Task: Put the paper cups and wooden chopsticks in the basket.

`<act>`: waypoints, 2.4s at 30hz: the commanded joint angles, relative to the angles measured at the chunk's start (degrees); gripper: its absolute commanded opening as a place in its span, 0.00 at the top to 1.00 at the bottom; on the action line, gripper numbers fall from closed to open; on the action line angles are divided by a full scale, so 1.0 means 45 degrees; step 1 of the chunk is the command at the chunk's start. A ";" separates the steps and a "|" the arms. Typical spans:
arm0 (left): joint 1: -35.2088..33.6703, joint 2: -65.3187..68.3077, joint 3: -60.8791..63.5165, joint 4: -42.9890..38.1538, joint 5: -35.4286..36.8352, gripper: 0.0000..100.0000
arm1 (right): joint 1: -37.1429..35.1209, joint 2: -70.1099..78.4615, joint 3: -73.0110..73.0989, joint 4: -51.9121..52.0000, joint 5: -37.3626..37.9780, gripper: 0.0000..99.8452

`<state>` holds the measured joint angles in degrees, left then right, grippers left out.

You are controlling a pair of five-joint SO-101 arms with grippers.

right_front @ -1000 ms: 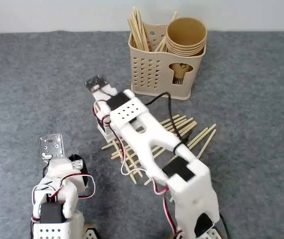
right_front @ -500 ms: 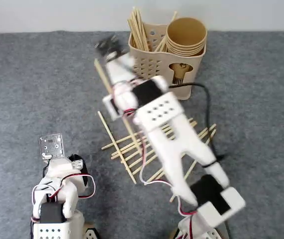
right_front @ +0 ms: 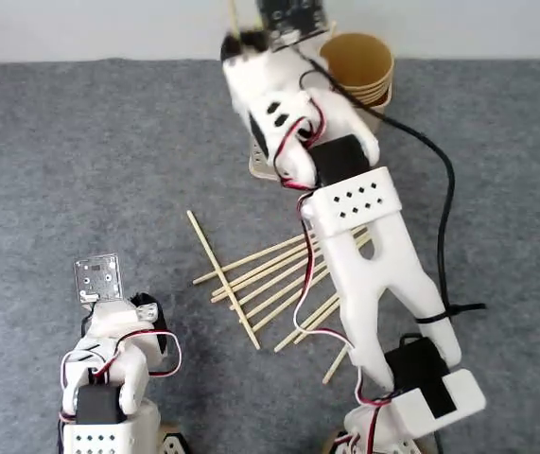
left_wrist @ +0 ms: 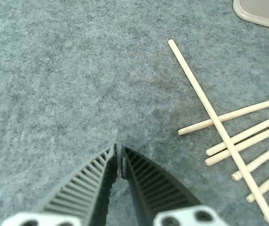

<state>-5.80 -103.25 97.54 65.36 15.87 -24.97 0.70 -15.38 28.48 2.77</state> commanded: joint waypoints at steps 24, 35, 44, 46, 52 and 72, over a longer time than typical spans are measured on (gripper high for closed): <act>-0.0020 -0.0176 -0.0244 0.0039 -0.0059 0.99 | 0.1358 0.1748 -0.0547 -0.2764 0.1465 0.86; -0.0020 -0.0176 -0.0244 0.0039 -0.0059 0.99 | -0.0811 -0.0127 -0.0547 0.6828 0.0313 0.86; -0.0020 -0.0176 -0.0244 0.0039 -0.0059 0.99 | -0.2569 0.1944 0.0762 0.8606 0.0254 0.86; -0.0020 -0.0176 -0.0244 0.0039 -0.0059 0.99 | -0.2725 0.2706 0.0977 0.8156 -0.0098 0.86; -0.0020 -0.0176 -0.0244 0.0039 -0.0059 0.99 | -0.3331 0.4757 0.0977 0.7199 -0.0684 0.86; -0.0020 -0.0176 -0.0244 0.0039 -0.0059 0.99 | -0.3741 0.7336 0.0957 0.7062 0.0117 0.98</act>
<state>-5.80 -103.25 97.54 65.36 15.87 -42.02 34.11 -10.46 60.31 2.24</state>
